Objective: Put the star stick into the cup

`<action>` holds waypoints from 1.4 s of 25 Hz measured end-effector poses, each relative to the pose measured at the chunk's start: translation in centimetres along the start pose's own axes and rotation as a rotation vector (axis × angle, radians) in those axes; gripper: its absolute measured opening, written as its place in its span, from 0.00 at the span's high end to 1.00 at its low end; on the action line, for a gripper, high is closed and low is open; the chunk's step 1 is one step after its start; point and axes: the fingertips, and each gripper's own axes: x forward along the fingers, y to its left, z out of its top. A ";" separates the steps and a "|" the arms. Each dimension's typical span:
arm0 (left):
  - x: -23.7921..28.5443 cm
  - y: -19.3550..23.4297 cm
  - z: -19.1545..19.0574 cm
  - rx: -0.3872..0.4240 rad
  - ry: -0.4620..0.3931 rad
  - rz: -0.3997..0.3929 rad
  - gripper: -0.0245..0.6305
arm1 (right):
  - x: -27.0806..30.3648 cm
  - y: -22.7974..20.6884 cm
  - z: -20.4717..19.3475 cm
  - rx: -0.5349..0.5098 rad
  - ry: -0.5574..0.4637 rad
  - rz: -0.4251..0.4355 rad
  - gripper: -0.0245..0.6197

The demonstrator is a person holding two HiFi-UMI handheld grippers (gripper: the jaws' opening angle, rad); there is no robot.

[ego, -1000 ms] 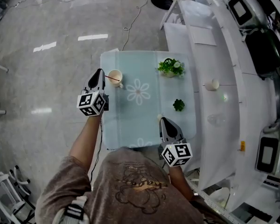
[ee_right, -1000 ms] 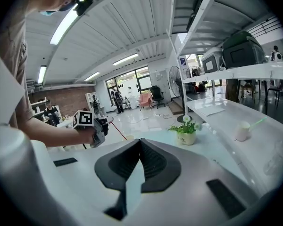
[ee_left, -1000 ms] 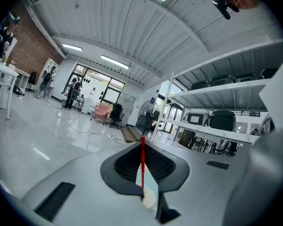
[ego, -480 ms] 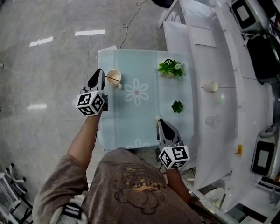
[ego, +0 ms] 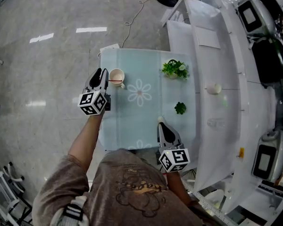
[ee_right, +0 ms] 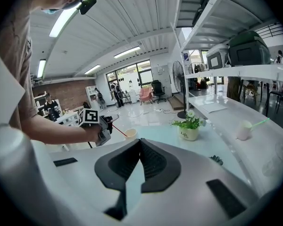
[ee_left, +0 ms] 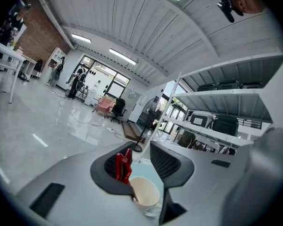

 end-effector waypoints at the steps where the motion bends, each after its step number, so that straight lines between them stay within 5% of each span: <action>1: 0.0 0.1 -0.2 -0.006 0.004 0.000 0.76 | 0.0 0.1 -0.1 0.000 0.002 -0.001 0.96; 10: -0.5 0.7 -0.6 -0.006 0.027 0.009 0.56 | 0.2 0.6 -0.2 -0.010 0.009 0.007 0.96; 24: -5.6 2.2 2.7 -0.001 -0.034 0.116 0.52 | 0.8 1.8 0.9 -0.043 -0.007 0.111 0.96; 35: -11.4 -3.8 6.3 -0.012 -0.063 0.046 0.52 | 1.2 2.2 4.0 -0.075 -0.077 0.202 0.96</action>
